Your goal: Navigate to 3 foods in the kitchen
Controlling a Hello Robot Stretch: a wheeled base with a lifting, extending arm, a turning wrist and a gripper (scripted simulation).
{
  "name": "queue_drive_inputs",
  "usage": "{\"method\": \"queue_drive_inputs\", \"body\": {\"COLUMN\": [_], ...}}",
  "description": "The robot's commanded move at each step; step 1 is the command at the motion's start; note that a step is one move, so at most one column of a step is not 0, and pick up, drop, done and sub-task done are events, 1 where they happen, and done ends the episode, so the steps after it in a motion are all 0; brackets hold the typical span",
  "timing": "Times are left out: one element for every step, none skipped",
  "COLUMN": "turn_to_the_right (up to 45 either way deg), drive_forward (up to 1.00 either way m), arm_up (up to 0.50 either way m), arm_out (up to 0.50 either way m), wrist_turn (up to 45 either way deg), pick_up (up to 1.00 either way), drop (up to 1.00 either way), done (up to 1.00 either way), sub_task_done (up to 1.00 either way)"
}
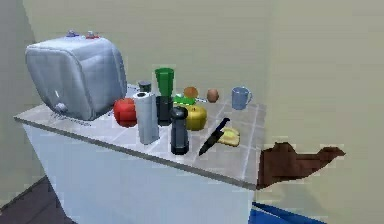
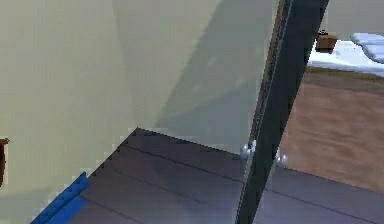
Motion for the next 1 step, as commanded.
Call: {"method": "queue_drive_inputs", "body": {"turn_to_the_right": [0.0], "drive_forward": [0.0], "arm_up": [0.0], "arm_out": [0.0], "wrist_turn": [0.0], "pick_up": [0.0], "drop": [0.0], "done": [1.0], "sub_task_done": [0.0]}}
